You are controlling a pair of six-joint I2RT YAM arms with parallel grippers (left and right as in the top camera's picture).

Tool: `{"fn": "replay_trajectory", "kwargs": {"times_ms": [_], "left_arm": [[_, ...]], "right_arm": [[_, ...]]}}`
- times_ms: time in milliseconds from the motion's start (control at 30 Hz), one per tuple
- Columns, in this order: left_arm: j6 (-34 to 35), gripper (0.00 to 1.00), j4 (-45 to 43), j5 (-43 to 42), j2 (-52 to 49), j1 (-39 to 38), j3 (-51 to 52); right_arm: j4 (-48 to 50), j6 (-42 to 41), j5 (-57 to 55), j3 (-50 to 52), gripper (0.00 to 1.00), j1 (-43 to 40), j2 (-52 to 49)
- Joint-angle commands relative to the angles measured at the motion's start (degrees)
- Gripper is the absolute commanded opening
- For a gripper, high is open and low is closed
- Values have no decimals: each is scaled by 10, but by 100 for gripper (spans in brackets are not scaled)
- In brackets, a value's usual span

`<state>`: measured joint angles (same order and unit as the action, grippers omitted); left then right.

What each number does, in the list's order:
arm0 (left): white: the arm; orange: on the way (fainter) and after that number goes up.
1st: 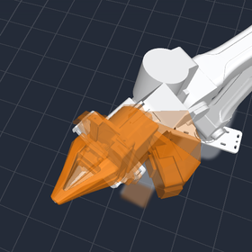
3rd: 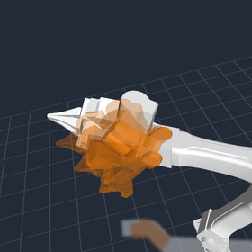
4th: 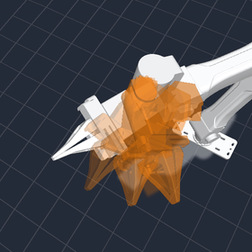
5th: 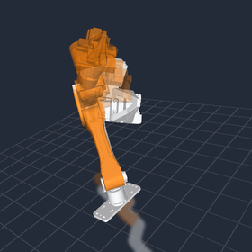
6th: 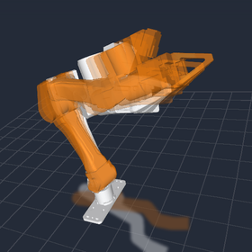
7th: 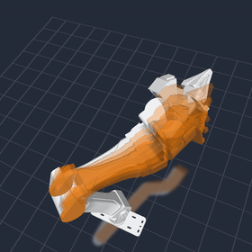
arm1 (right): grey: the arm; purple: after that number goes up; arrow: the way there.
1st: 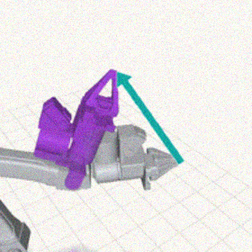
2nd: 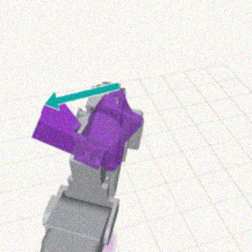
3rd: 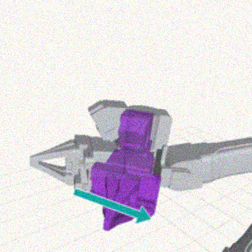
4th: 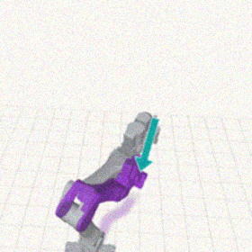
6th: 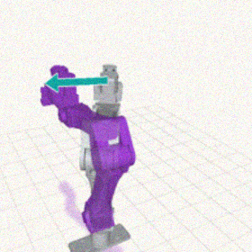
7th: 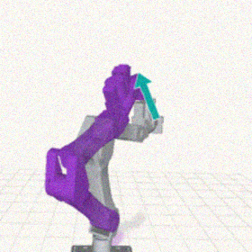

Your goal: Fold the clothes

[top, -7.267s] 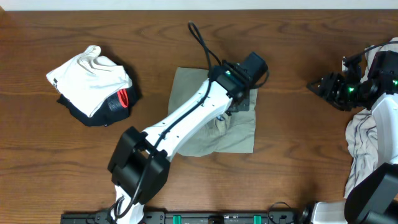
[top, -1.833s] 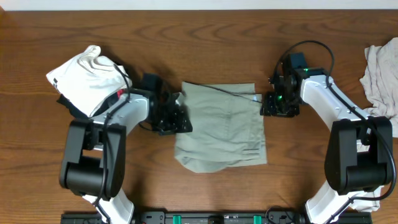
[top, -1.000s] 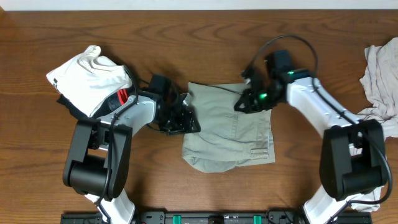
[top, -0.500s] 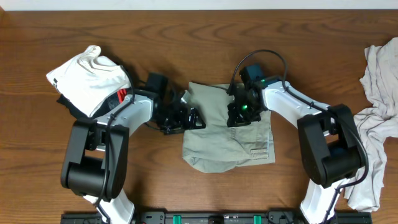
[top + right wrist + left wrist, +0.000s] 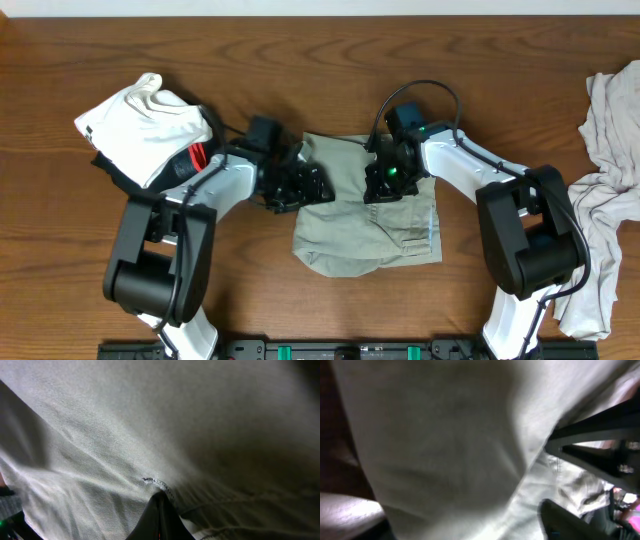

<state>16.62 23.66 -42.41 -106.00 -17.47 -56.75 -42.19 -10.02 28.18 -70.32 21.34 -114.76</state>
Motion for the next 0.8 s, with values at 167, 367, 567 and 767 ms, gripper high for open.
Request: {"fn": "replay_trajectory", "kwargs": {"times_ms": [167, 367, 567, 767], "left_arm": [[12, 36, -7, 53, -15, -32, 15], [10, 6, -5, 54, -9, -32, 14], [-14, 6, 12, 54, 60, -32, 2], [-30, 6, 22, 58, 184, 2, -41]], "right_arm": [[0, -4, -51, 17, 1, 3, -37], [-7, -4, -46, 15, 1, -4, -33], [-60, 24, -26, 2, 2, -47, 45], [-74, 30, -23, 2, 8, -97, 218]]}}
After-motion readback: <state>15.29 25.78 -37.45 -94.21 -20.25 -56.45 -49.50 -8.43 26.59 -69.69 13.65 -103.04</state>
